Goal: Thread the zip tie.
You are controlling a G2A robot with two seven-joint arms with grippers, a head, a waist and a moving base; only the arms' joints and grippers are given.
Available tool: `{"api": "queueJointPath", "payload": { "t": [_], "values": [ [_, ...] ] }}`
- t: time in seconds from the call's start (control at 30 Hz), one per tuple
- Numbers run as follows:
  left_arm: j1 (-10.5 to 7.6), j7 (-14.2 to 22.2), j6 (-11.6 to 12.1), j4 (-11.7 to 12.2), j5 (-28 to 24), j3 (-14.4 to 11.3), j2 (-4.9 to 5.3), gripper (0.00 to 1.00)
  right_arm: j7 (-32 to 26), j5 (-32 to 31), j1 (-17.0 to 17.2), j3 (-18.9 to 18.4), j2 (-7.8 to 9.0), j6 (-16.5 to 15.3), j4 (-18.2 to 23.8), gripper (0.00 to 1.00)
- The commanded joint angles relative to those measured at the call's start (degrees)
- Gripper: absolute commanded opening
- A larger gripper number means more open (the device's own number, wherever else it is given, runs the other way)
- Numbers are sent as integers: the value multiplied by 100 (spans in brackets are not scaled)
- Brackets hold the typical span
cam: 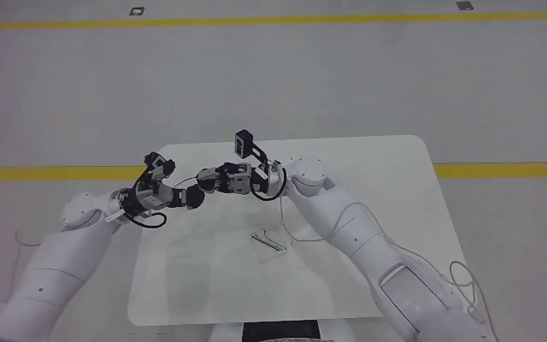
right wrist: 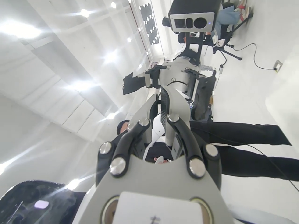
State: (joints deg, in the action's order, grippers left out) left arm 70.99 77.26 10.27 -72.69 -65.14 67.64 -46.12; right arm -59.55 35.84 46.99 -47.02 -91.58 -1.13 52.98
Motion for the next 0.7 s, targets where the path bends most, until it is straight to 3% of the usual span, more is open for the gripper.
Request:
{"api": "queueJointPath", "payload": {
  "t": [0.0, 0.07, 0.17, 0.33, 0.67],
  "values": [
    [-3, 12, -1, 32, 67, 26, -2, 60, 9, -67, -4, -24, 16, 14, 27, 0],
    [-5, 11, 3, 65, 111, 58, -6, 60, -20, 11, 40, -85, 26, -22, 69, 0],
    [-2, -27, 11, 103, 34, 102, -24, 52, -38, -64, 46, -97, 42, 10, 77, 0],
    [-21, -49, 9, 165, 108, 113, -53, 59, -51, 196, 119, -196, 34, -93, 103, 0],
    [-85, 1, -33, 209, 97, 66, -135, 49, -49, 485, 101, -123, -58, -130, 88, 0]
  ]
}}
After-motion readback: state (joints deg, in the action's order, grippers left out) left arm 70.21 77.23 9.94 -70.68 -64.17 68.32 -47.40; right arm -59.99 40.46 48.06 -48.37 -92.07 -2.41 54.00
